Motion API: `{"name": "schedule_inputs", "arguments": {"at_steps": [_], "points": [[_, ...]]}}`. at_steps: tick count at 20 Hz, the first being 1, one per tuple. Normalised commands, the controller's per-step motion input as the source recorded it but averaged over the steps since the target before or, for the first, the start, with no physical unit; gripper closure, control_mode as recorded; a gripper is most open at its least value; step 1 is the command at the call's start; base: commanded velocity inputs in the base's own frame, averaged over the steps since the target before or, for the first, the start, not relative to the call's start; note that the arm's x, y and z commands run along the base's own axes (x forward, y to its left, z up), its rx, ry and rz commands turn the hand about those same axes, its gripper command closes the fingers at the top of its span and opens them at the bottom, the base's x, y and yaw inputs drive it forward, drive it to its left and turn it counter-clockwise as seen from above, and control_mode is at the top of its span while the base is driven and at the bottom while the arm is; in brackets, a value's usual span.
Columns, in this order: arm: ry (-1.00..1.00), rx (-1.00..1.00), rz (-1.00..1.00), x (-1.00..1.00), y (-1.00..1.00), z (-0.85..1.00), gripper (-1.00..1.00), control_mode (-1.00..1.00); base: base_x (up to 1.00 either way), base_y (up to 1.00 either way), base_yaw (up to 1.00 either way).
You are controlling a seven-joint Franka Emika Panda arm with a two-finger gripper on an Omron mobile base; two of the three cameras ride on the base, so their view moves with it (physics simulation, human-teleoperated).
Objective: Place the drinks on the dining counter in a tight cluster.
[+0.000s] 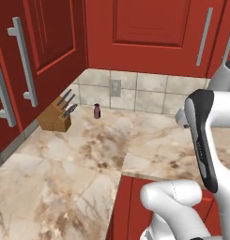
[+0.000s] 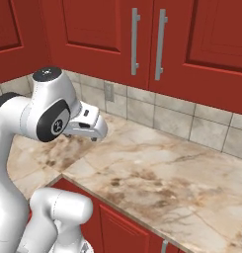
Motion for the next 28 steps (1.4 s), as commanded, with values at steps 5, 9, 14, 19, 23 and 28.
{"name": "schedule_inputs", "arguments": {"at_steps": [5, 9, 14, 19, 23, 28], "points": [[0.0, 0.0, 0.0, 0.0, 0.0, 0.0, -1.0, 1.0, 0.0, 0.0, 0.0], [-0.05, 0.0, 0.0, 0.13, 0.21, -0.09, -1.0, -1.0, 0.0, 0.0, 0.0], [0.0, 0.04, 0.06, 0.6, 0.69, -0.64, -1.0, -1.0, 0.0, 0.0, 0.0], [0.0, 0.01, 0.02, 0.92, 0.62, -0.57, -1.0, -1.0, 0.0, 0.0, 0.0], [0.1, -0.06, -0.01, 1.0, 0.38, -0.07, -1.0, -1.0, 0.0, 0.0, 0.0], [0.12, -0.11, -0.03, 1.0, 0.54, -0.01, -1.0, -1.0, 0.0, 0.0, 0.0]]}}
